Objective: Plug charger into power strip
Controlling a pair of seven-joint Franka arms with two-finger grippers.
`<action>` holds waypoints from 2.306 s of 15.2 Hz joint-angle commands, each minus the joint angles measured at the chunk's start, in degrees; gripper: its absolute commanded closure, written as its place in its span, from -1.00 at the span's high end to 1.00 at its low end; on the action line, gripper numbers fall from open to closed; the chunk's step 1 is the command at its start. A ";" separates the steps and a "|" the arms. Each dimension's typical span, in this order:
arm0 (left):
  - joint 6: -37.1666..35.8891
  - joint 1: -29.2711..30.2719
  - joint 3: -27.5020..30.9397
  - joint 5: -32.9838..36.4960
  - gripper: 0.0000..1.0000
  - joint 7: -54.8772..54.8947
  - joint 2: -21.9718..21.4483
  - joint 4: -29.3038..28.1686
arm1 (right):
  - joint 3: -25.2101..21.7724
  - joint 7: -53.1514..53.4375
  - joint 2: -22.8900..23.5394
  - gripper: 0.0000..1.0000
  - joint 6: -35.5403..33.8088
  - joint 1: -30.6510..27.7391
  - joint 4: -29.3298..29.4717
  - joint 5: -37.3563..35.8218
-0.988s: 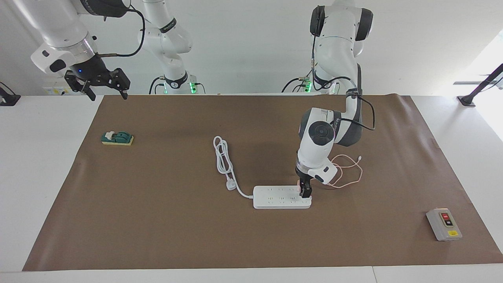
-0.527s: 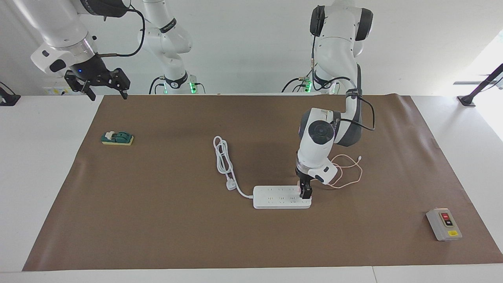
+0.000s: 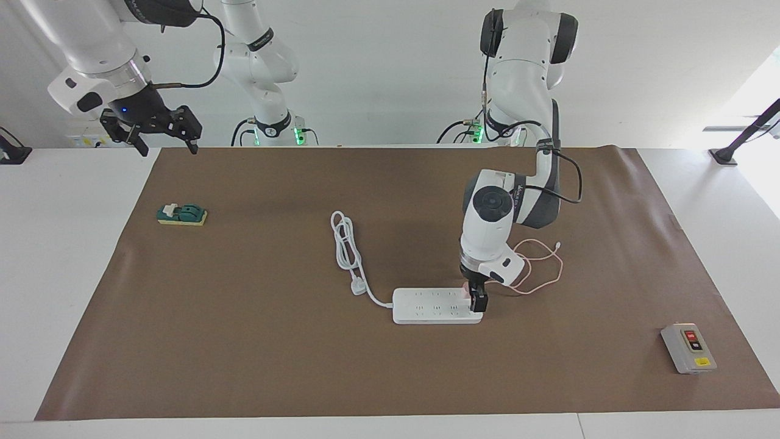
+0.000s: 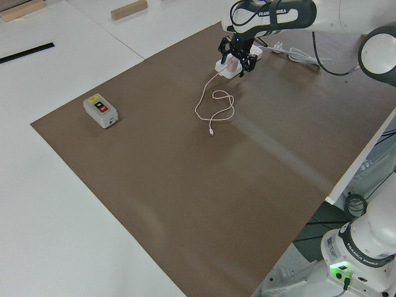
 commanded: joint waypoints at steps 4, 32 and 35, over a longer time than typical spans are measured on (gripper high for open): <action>-9.91 0.28 0.51 0.40 1.00 -0.77 -0.98 4.83 | 0.82 -0.96 -1.04 1.00 -0.32 -1.04 -0.95 0.12; -43.33 27.87 4.29 0.39 1.00 92.21 -26.19 8.47 | 0.82 -0.96 -1.04 1.00 -0.32 -0.95 -0.95 0.12; -42.45 31.04 -0.01 0.31 1.00 92.83 -30.06 3.29 | 0.82 -0.96 -1.04 1.00 -0.32 -0.95 -0.95 0.12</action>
